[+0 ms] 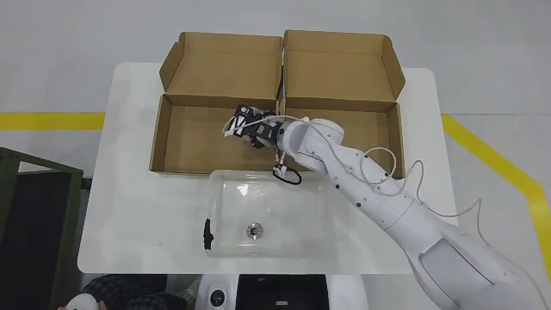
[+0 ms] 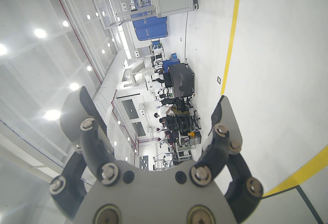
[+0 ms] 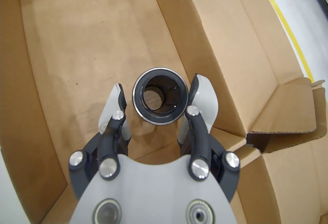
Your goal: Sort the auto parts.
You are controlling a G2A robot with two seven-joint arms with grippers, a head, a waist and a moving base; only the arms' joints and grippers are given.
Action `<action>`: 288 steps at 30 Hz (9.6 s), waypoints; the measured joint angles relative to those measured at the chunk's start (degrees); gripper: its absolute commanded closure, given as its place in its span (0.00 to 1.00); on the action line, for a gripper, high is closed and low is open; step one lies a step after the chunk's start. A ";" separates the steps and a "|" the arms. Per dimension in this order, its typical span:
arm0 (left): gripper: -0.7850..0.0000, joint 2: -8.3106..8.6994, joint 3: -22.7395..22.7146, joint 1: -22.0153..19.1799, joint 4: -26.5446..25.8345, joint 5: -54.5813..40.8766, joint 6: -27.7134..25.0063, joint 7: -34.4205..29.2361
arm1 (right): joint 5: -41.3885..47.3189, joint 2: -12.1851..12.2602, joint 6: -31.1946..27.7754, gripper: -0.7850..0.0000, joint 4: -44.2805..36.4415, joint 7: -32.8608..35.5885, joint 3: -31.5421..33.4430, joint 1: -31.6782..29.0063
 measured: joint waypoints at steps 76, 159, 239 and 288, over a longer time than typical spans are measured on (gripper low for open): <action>0.00 0.00 0.00 0.00 0.00 0.00 0.00 0.00 | -8.98 10.31 -29.99 0.20 -34.56 9.64 10.94 -31.06; 0.00 0.00 0.00 0.00 0.00 0.00 0.00 0.00 | 27.32 11.80 -22.44 1.00 -29.10 -10.91 24.54 -26.47; 0.00 0.00 0.00 0.00 0.00 0.00 0.00 0.00 | -1.24 1.30 -17.41 0.83 -2.91 2.17 -0.58 0.25; 0.00 0.00 0.00 0.00 0.00 0.00 0.00 0.00 | 1.20 6.43 -20.09 0.54 -29.49 4.02 20.88 -17.03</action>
